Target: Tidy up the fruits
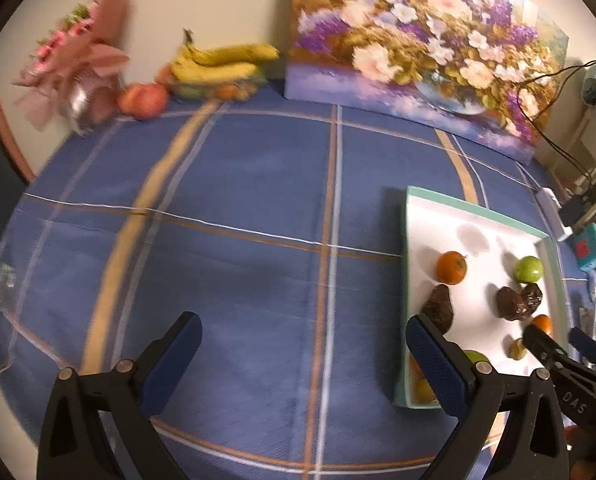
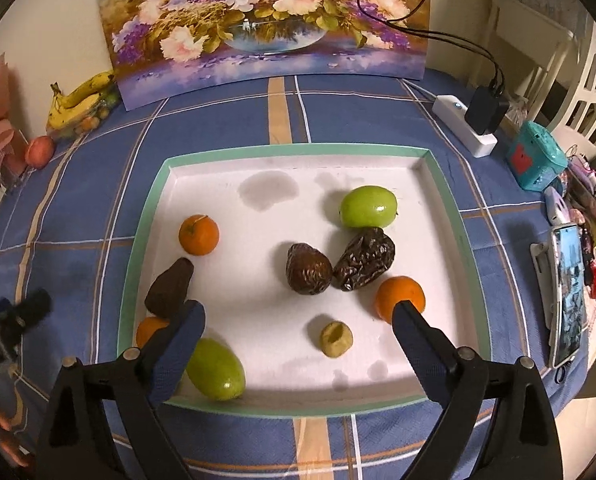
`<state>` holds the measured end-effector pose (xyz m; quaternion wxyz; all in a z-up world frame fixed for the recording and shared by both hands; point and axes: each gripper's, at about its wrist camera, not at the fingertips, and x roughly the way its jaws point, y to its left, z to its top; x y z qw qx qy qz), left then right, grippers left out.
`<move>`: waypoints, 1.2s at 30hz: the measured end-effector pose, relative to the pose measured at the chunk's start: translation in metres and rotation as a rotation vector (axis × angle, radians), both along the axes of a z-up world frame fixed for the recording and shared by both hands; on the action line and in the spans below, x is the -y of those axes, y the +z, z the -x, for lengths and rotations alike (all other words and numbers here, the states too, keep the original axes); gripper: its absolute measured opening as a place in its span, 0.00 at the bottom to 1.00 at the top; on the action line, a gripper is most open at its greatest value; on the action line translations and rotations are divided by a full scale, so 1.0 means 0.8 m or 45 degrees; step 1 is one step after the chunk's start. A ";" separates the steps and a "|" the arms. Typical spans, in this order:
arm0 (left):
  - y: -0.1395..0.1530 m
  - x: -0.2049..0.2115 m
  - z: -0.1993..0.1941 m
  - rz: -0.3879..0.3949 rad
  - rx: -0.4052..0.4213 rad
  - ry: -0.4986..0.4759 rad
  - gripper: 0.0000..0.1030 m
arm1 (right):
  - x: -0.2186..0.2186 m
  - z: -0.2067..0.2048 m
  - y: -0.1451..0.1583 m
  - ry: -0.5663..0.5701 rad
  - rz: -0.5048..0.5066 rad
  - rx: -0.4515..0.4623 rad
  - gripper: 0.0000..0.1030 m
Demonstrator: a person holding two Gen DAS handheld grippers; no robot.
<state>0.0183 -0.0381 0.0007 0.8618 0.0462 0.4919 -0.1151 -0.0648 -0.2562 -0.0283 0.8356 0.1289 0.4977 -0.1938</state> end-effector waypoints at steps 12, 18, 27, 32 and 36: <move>0.008 -0.017 0.041 -0.123 -0.034 -0.016 1.00 | -0.039 0.040 0.026 0.032 0.077 0.081 0.92; 0.017 -0.024 0.051 -0.066 -0.022 -0.022 1.00 | -0.049 0.049 0.033 0.051 0.113 0.112 0.92; 0.019 -0.017 0.054 -0.079 -0.008 -0.052 1.00 | -0.048 0.050 0.036 0.051 0.110 0.124 0.92; 0.019 -0.014 0.056 -0.089 -0.005 -0.066 1.00 | -0.048 0.050 0.036 0.058 0.106 0.127 0.92; 0.017 -0.013 0.055 -0.098 -0.011 -0.062 1.00 | -0.048 0.050 0.036 0.059 0.106 0.127 0.92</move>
